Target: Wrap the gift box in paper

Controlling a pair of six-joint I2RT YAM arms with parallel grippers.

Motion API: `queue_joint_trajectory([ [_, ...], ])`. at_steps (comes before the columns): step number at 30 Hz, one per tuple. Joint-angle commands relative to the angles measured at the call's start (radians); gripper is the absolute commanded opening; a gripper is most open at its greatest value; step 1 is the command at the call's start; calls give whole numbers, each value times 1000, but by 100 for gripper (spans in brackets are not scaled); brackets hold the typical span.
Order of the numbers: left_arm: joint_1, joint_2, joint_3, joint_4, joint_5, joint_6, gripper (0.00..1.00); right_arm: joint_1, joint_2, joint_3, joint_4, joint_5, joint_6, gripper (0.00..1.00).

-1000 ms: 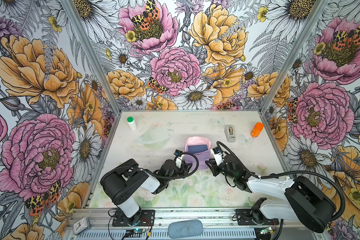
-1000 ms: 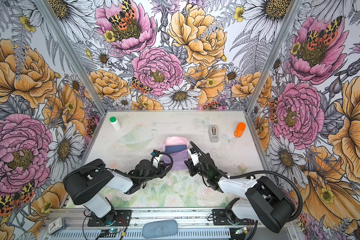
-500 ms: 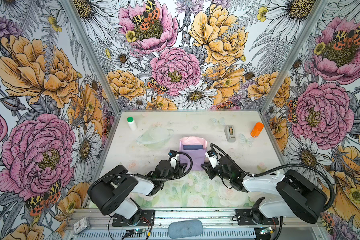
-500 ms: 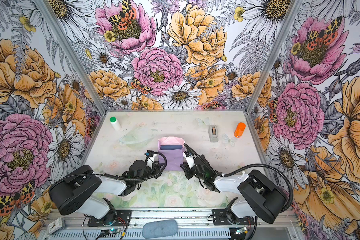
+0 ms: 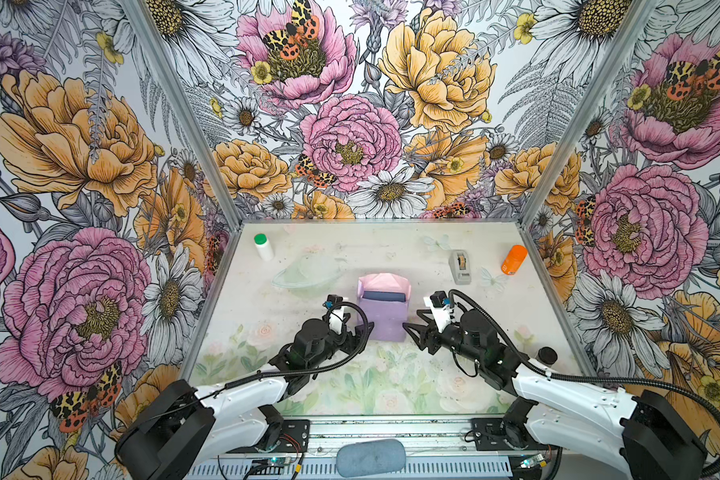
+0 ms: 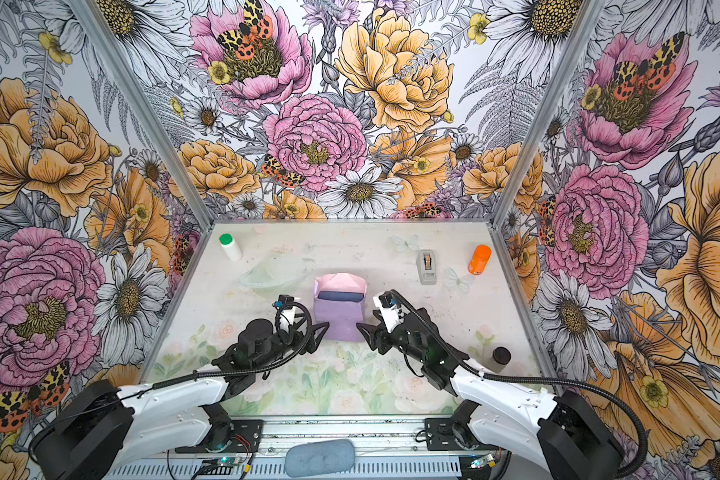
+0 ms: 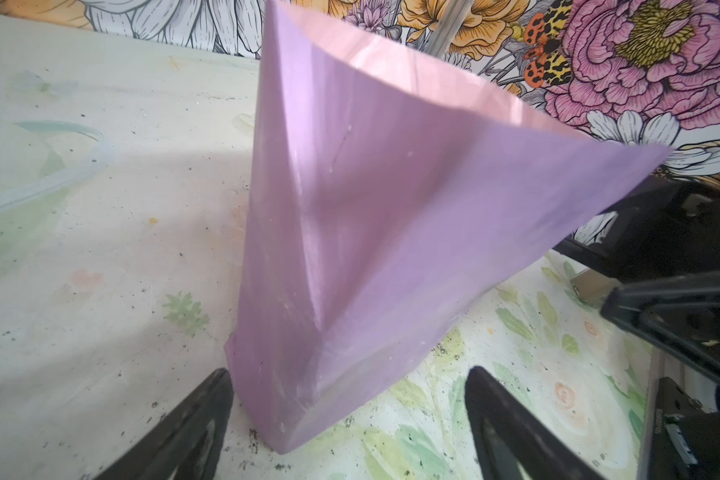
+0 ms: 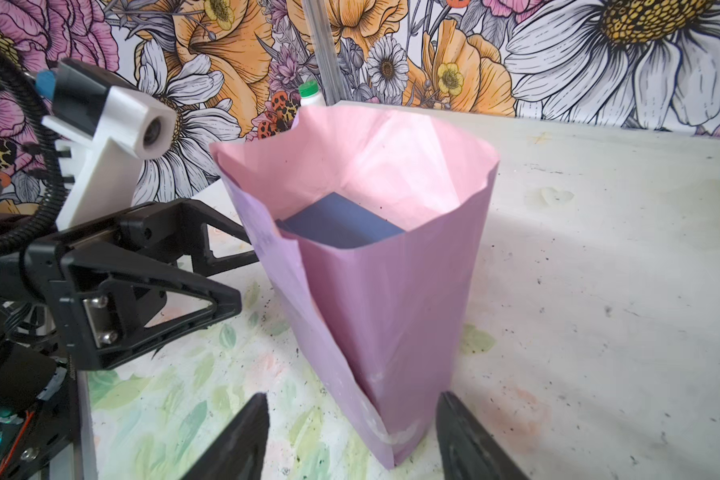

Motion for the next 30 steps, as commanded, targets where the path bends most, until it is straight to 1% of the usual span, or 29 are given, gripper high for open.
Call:
queue_joint_trajectory([
  [1,5,-74,6,-103,-16,3,90,-10,26,64,-28,-41,16,68],
  [4,23,-112,26,-139,-10,0,90,-10,77,108,-25,-62,20,68],
  [7,44,-111,44,-142,10,-7,89,-13,115,126,7,-50,18,68],
  [12,78,-60,78,-121,60,-24,89,-21,157,158,24,-35,20,68],
  [17,93,5,100,-34,112,-51,89,-32,193,177,37,-32,31,68],
  [23,112,57,133,-2,125,-71,88,-51,230,198,52,-27,59,68],
  [30,122,81,162,13,150,-73,87,-68,258,212,63,-32,82,67],
])
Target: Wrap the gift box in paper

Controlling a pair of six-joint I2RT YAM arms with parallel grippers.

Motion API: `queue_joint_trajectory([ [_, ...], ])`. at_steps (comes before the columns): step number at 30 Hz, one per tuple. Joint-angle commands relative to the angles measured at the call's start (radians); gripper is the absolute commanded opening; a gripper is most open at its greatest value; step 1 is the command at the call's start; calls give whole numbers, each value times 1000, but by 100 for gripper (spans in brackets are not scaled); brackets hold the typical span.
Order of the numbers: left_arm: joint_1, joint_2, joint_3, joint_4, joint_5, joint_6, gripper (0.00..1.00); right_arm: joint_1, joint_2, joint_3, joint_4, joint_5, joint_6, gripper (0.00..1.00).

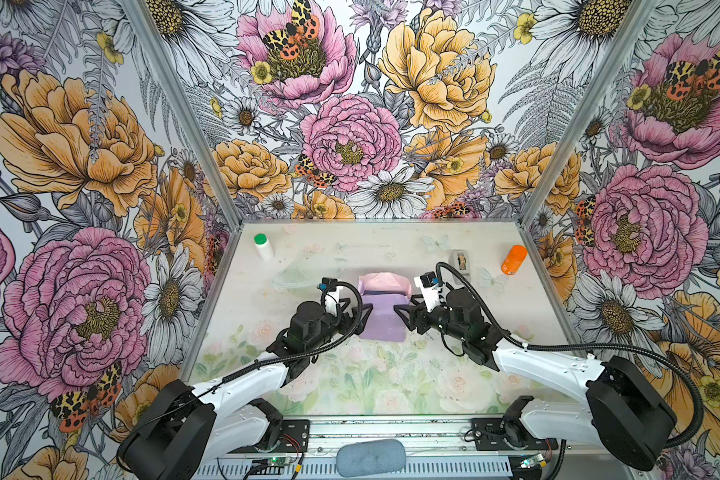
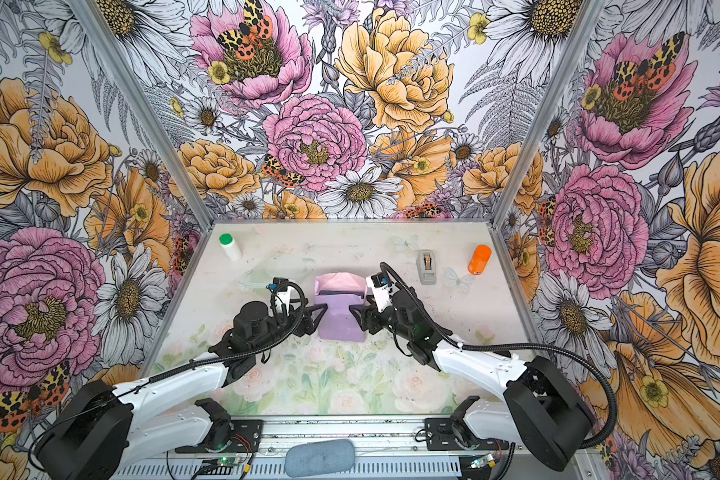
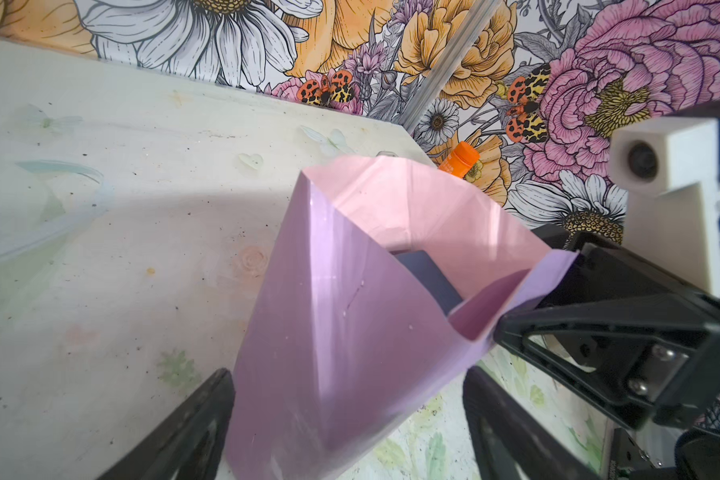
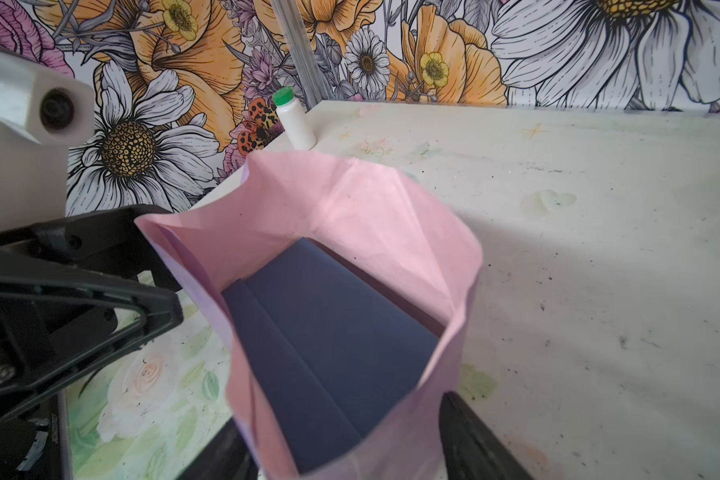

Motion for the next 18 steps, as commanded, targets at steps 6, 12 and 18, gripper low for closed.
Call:
queue_joint_trajectory([
  [6,16,77,66,4,23,-12,87,-13,53,39,19,20,37,67],
  [12,49,150,78,-28,3,-65,85,-16,86,29,-24,66,34,66],
  [18,60,161,62,-84,-35,-91,84,-16,77,12,-96,125,30,65],
])
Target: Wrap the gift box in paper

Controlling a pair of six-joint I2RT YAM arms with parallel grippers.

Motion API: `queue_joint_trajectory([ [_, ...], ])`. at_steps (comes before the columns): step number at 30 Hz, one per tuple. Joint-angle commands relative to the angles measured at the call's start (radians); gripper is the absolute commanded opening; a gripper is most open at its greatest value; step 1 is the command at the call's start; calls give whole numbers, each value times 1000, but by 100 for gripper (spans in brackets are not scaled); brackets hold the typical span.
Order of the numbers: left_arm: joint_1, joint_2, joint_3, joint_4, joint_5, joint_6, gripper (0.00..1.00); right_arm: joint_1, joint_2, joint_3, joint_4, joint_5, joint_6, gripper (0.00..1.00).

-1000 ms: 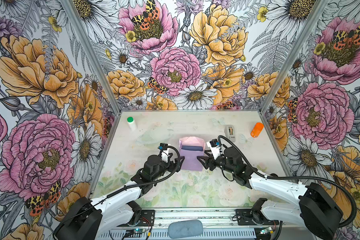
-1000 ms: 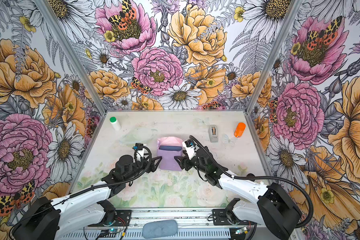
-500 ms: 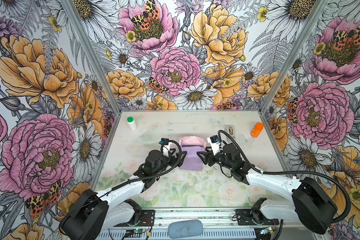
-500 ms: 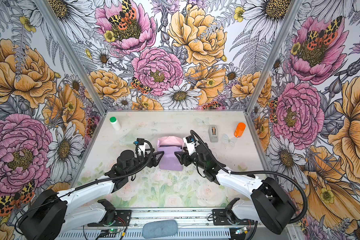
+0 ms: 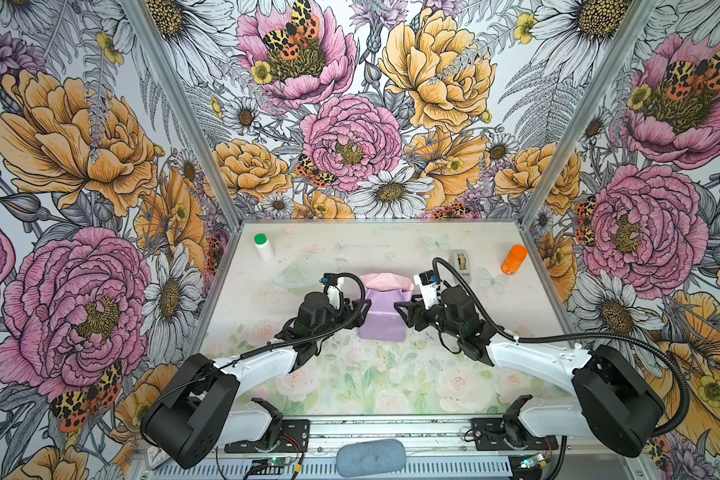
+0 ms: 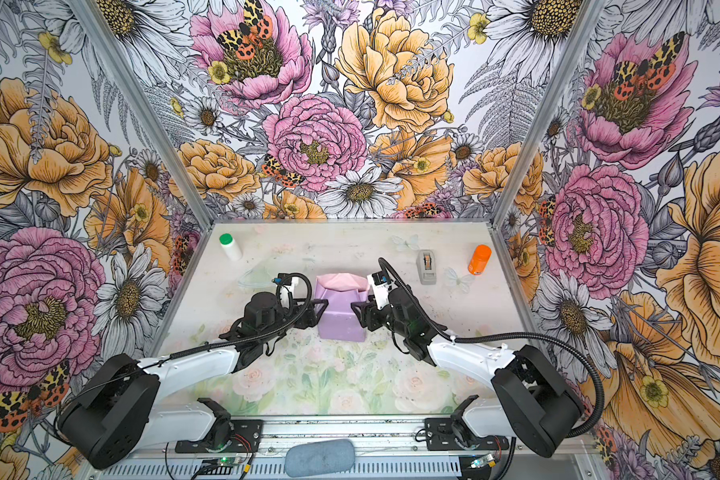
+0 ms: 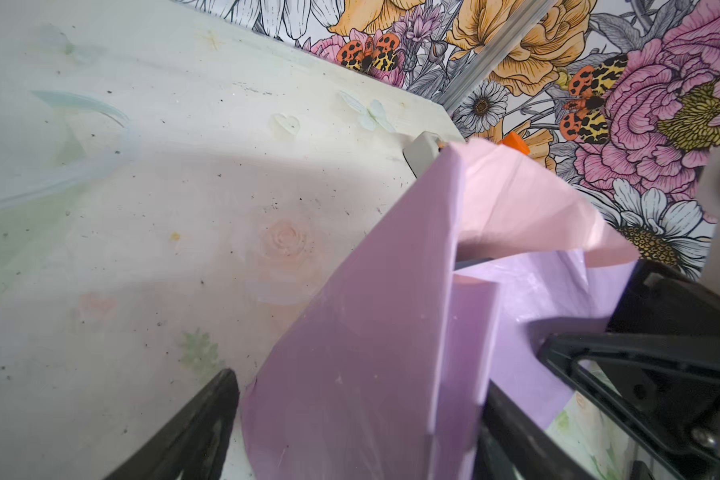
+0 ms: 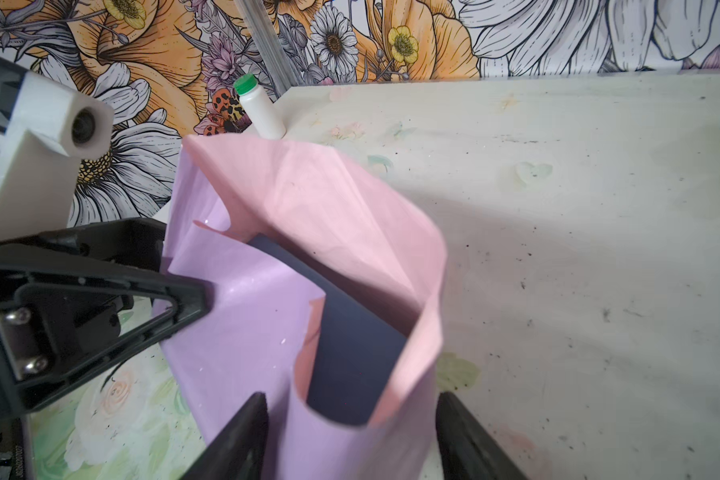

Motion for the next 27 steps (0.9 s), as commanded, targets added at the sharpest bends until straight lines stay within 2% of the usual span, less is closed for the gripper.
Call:
queue_joint_trajectory([
  [1,9,-3,-4,-66,-50,-23,84,-6,-1,-5,-106,84,-8,65],
  [7,-8,-20,-27,-82,-65,-47,82,-6,-61,0,-251,232,-13,64],
  [13,-87,27,-5,-74,-124,-75,82,-6,-107,-11,-307,253,-27,64],
  [18,-109,56,7,-60,-165,-120,82,-7,-150,0,-362,315,-40,64],
  [20,-123,54,9,-61,-186,-127,81,-7,-182,6,-361,285,-59,64],
  [22,-136,55,9,-60,-208,-131,80,-7,-219,13,-355,206,-73,64],
  [27,-144,50,2,-60,-229,-142,80,-7,-345,-8,-325,113,-21,66],
])
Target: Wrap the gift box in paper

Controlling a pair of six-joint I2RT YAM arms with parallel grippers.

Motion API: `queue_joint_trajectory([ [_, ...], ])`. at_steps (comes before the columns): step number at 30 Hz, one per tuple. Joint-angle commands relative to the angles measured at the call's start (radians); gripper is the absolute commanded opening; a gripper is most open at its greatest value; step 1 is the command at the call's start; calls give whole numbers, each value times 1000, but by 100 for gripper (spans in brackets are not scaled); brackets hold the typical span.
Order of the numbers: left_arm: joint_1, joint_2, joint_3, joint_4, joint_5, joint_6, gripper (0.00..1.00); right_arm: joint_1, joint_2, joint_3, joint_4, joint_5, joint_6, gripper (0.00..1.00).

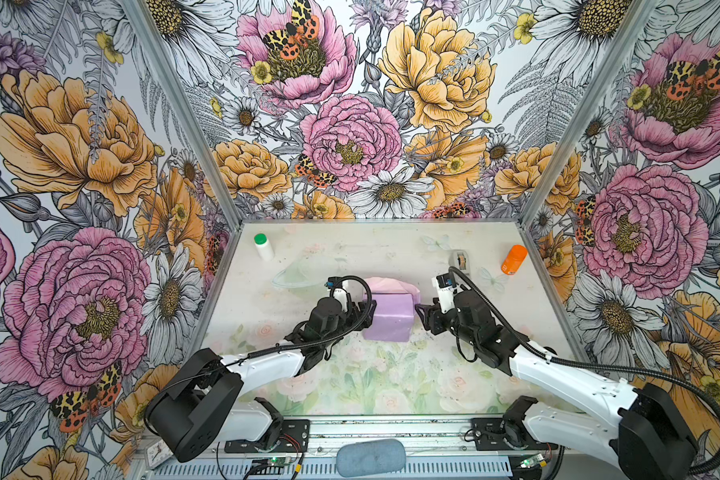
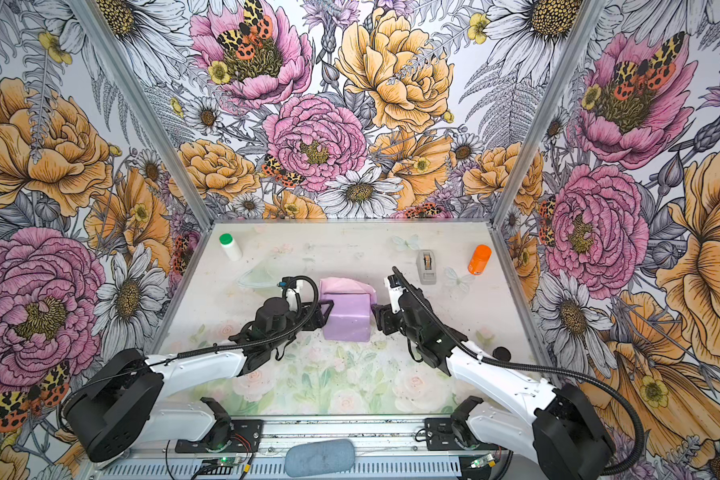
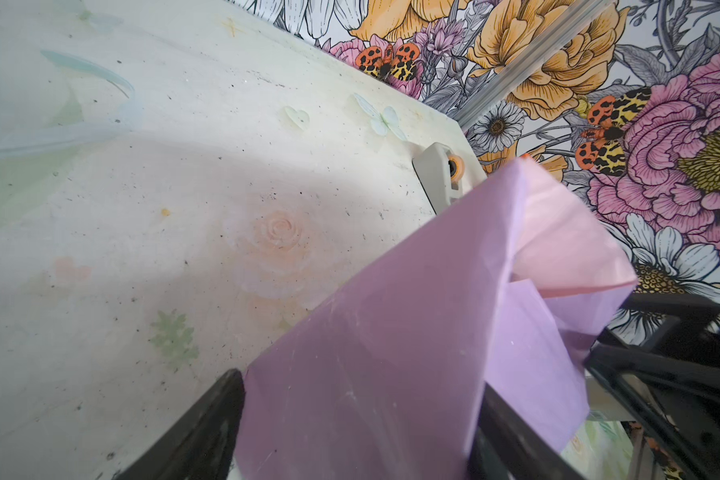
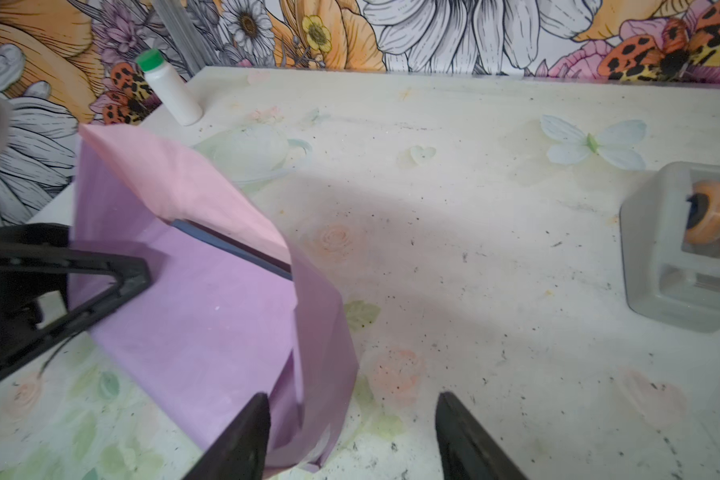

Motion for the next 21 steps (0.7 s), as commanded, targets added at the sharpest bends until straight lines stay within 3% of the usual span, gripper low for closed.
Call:
queue_joint_trajectory([
  [1,-11,17,-11,-75,-41,-4,80,-7,-87,-18,18,-62,41,66],
  [6,-11,3,-16,-74,-48,0,80,-6,-105,-30,-1,-11,171,66],
  [10,-13,-5,-21,-75,-50,1,79,-6,-24,-28,68,-68,238,66],
  [21,-12,-26,-6,-68,-111,-4,72,20,193,42,167,-71,253,62],
])
